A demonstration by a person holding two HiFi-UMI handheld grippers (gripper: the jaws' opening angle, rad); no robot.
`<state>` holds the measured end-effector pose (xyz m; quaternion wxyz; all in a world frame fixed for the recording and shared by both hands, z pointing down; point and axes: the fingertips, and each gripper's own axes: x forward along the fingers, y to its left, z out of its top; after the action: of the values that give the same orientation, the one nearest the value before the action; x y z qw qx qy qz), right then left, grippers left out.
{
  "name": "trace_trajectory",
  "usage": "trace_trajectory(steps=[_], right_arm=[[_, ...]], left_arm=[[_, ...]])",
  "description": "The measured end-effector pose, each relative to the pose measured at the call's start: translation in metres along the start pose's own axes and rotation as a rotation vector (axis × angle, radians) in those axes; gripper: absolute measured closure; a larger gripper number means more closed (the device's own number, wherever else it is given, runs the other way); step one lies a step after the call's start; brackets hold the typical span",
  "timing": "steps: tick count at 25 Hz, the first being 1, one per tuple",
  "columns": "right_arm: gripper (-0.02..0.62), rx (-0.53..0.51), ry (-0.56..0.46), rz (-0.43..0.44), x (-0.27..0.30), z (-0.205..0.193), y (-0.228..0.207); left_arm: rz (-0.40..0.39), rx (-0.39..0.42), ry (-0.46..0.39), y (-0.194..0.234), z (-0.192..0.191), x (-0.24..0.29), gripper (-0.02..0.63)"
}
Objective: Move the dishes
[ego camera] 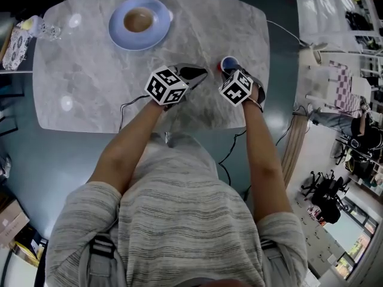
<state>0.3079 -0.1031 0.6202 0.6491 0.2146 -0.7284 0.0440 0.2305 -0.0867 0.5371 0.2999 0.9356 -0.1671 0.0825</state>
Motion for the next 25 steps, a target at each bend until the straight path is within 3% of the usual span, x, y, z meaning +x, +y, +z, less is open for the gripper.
trace_trajectory(steps=[25], right_arm=[[0.554, -0.115, -0.042, -0.008, -0.006, 0.104, -0.024]], left_arm=[[0.115, -0.032, -0.066, 0.052, 0.018, -0.081, 0.583]])
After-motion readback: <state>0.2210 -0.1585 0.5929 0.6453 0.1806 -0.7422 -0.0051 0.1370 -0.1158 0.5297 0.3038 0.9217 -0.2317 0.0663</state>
